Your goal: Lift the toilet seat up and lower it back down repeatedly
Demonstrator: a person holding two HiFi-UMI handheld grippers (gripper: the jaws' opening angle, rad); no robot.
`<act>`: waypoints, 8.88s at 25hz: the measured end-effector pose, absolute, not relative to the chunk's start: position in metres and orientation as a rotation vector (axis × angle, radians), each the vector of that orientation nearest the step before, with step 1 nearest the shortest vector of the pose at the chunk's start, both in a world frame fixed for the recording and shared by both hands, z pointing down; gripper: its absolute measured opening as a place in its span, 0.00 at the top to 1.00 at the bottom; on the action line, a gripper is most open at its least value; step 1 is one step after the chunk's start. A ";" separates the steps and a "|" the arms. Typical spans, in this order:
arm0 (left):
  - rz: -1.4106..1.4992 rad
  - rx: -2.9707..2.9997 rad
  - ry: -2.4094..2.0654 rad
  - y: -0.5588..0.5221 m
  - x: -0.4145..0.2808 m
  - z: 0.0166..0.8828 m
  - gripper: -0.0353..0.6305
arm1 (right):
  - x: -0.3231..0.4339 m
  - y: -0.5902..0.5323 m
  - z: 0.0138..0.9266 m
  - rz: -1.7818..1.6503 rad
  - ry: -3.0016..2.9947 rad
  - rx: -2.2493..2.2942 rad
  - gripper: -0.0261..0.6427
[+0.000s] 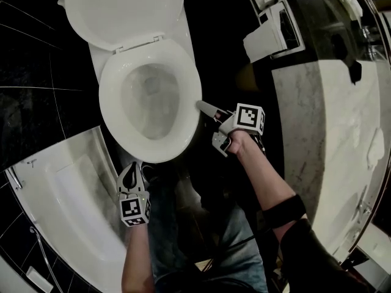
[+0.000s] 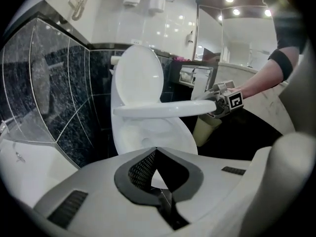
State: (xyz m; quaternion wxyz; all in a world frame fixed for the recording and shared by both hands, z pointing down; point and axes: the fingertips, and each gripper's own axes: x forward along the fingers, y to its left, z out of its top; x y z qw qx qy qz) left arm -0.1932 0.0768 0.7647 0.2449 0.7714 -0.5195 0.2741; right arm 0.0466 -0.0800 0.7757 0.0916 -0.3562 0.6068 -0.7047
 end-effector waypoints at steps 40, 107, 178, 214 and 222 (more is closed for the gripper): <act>0.559 2.229 -1.423 -0.132 -0.162 0.579 0.97 | 0.033 -0.167 0.499 -0.928 2.858 -1.776 0.94; 0.427 2.421 -1.471 -0.195 -0.192 0.308 0.97 | -0.049 -0.209 0.296 -0.439 3.049 -1.656 0.94; 0.490 2.396 -1.430 -0.121 -0.236 0.310 0.97 | -0.093 -0.217 0.286 -0.045 3.435 -1.644 0.66; 0.543 2.085 -1.605 -0.331 -0.173 0.477 0.97 | -0.134 -0.451 0.458 1.025 3.849 -0.911 0.80; 0.551 2.101 -1.563 -0.299 -0.171 0.481 0.97 | -0.130 -0.413 0.451 1.039 3.852 -0.932 0.81</act>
